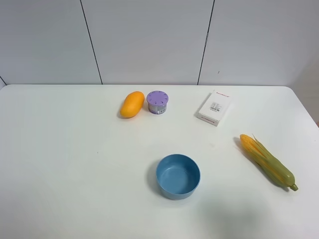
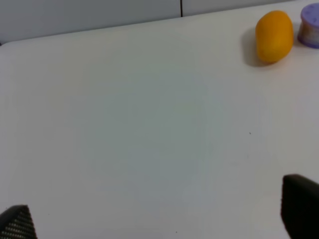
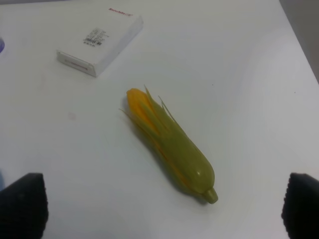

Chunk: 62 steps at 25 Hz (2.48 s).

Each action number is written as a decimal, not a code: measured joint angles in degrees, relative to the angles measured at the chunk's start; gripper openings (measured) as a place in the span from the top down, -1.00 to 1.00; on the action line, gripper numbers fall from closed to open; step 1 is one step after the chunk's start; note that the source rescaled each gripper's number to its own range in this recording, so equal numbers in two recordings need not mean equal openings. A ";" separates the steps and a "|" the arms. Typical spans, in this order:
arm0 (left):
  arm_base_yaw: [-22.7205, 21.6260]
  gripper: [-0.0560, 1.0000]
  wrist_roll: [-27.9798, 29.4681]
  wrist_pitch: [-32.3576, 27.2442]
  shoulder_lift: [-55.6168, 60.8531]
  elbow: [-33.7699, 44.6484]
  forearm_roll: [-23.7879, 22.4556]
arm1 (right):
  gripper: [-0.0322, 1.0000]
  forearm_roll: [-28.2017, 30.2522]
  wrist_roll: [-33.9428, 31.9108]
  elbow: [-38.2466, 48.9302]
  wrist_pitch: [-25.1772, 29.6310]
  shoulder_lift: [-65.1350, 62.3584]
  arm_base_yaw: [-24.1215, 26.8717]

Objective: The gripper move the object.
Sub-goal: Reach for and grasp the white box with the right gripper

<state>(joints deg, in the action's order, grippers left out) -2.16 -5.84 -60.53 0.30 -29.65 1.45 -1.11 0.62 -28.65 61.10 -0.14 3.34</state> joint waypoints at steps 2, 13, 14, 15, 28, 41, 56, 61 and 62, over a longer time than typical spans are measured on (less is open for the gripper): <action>0.00 -1.00 0.00 0.00 0.00 0.00 0.00 | -0.61 0.00 0.00 0.00 0.00 0.00 0.00; 0.00 -1.00 0.00 0.00 0.00 0.00 0.00 | -0.61 -0.04 0.00 0.00 0.00 0.00 0.00; 0.00 -1.00 0.00 0.00 0.00 0.00 0.00 | -0.61 -0.04 0.00 0.00 0.00 0.00 0.00; 0.00 -1.00 0.00 0.00 0.00 0.00 0.00 | -0.61 -0.04 0.00 0.00 0.00 0.00 0.00; 0.00 -1.00 0.00 0.00 0.00 0.00 0.00 | -0.61 -0.04 0.10 0.00 0.00 0.00 0.00; 0.00 -1.00 0.00 0.00 0.00 0.00 0.00 | -0.61 0.12 0.72 -12.04 -0.16 11.03 0.00; 0.00 -1.00 0.00 0.00 0.00 0.00 0.00 | -0.61 -0.53 -9.43 -38.77 0.07 43.45 0.00; 0.00 -1.00 0.00 0.00 0.00 0.00 0.00 | -0.61 -1.28 -14.32 -43.66 0.75 53.86 0.00; 0.00 -1.00 0.00 0.00 0.00 0.00 0.00 | -0.61 -1.48 -15.48 -44.21 1.16 55.70 0.00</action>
<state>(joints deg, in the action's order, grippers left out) -2.16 -5.84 -60.53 0.30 -29.65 1.45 -2.60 -14.86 -72.85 62.26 55.56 3.34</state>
